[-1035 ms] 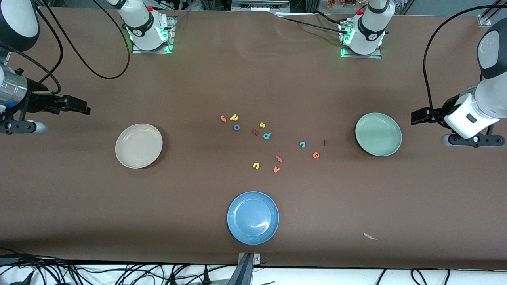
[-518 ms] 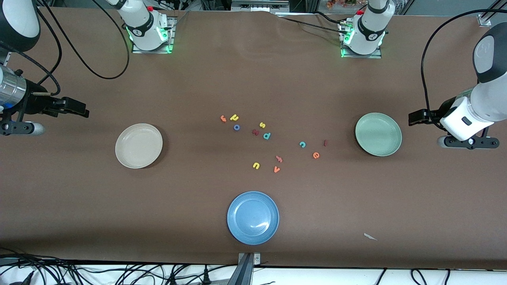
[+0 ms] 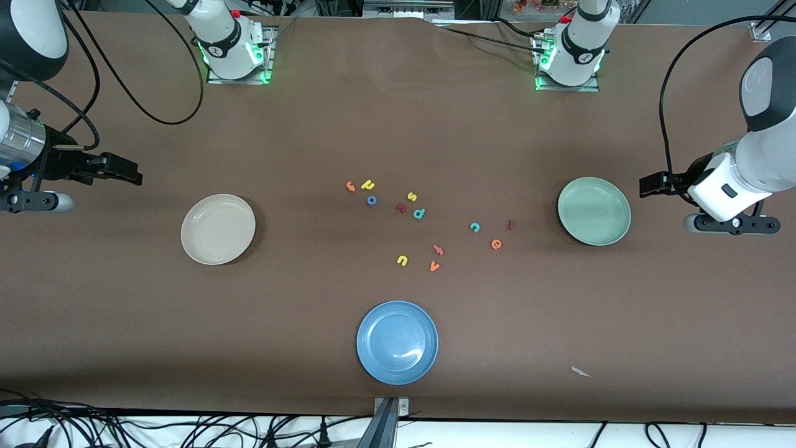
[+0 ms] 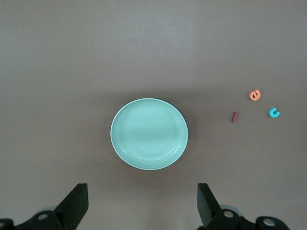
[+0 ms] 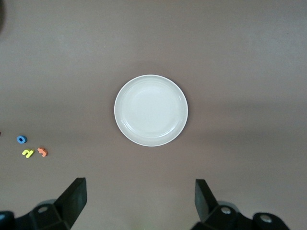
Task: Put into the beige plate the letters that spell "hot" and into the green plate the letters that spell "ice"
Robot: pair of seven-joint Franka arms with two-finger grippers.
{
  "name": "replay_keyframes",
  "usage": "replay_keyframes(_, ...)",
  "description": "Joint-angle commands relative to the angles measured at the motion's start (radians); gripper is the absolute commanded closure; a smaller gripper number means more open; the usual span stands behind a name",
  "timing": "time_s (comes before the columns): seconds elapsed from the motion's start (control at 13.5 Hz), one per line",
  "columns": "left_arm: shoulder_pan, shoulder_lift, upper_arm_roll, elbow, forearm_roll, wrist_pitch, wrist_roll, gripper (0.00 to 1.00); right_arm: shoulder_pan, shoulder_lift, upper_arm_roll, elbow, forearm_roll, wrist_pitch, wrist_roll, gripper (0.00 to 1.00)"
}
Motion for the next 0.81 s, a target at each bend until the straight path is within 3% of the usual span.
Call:
replay_keyframes(0.0, -0.007, -0.008, 0.005, -0.014, -0.027, 0.005, 0.007, 0.0, 0.002, -0.023, 0.005, -0.021, -0.018, 0.013, 0.01, 0.0)
replay_keyframes(0.74, -0.011, 0.014, 0.005, -0.021, -0.027, 0.007, 0.007, 0.0, 0.005, -0.023, 0.016, -0.021, -0.044, 0.031, 0.01, 0.0)
